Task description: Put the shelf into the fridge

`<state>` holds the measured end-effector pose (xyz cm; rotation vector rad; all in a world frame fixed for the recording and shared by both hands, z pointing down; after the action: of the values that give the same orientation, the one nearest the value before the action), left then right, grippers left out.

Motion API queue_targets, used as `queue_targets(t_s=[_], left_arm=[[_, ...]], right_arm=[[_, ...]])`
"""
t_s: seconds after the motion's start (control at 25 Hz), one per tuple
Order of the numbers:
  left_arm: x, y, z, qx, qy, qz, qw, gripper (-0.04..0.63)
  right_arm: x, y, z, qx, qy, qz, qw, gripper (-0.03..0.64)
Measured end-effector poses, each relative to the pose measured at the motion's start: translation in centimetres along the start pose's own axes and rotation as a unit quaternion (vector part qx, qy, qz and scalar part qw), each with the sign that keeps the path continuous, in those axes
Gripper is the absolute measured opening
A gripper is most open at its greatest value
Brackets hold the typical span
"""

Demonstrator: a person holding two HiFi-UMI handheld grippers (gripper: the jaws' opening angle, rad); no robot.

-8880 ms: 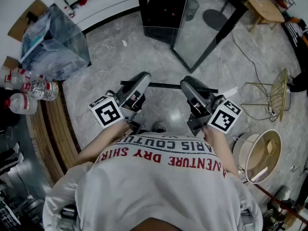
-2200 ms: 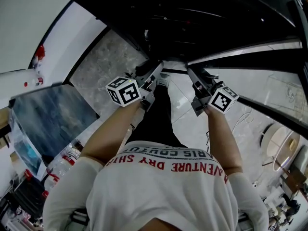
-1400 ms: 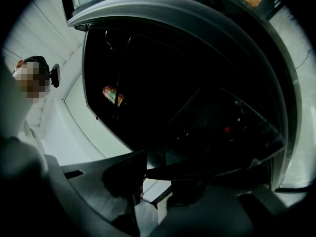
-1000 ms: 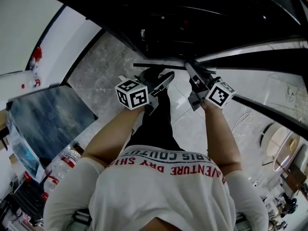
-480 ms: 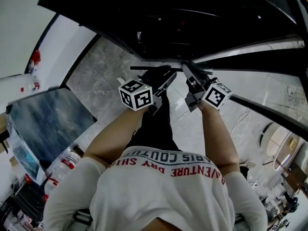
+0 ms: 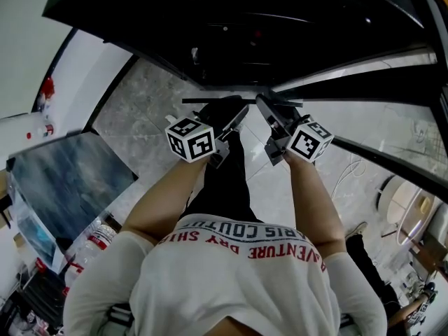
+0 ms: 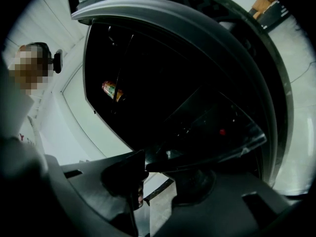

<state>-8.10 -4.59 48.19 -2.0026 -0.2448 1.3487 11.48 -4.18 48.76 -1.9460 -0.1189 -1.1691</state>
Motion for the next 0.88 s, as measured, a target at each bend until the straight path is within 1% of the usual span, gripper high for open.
queue_targets(t_s=[0.12,0.32,0.6,0.72,0.88], left_arm=[[0.0,0.1,0.0,-0.001,0.0,-0.001,1.0,0.129],[0.0,0.3,-0.1,0.002,-0.001,-0.003,1.0,0.129],[-0.7,0.9,-0.6,0.004,0.002,-0.004,1.0,0.129],[-1.0,1.3,-0.8,0.004,0.001,-0.009,1.0,0.129],[-1.5,2.1,-1.3,0.006,0.002,-0.01,0.9999,0.129]], right_arm=[[-0.4,-0.2,0.5,-0.008,-0.005,0.013,1.0,0.168],[-0.9,-0.5,1.5,-0.022,-0.02,0.044,0.999,0.17],[-1.9,-0.6,2.9,-0.022,-0.029,0.078,0.996,0.169],[-2.3,-0.5,3.0,-0.026,-0.03,0.096,0.995,0.165],[-2.5,-1.0,2.9,-0.047,-0.036,0.119,0.991,0.139]])
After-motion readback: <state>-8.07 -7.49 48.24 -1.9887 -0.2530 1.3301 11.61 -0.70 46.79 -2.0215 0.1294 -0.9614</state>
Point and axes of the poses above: the fingertips, and each gripper's own axes: z backward along the fingers, x to its right, y out of its top, the point moved 9 cm from there along z, backward along the fingers, and after that the axes turned 2 degrees about -y, right-handed, at the moved point
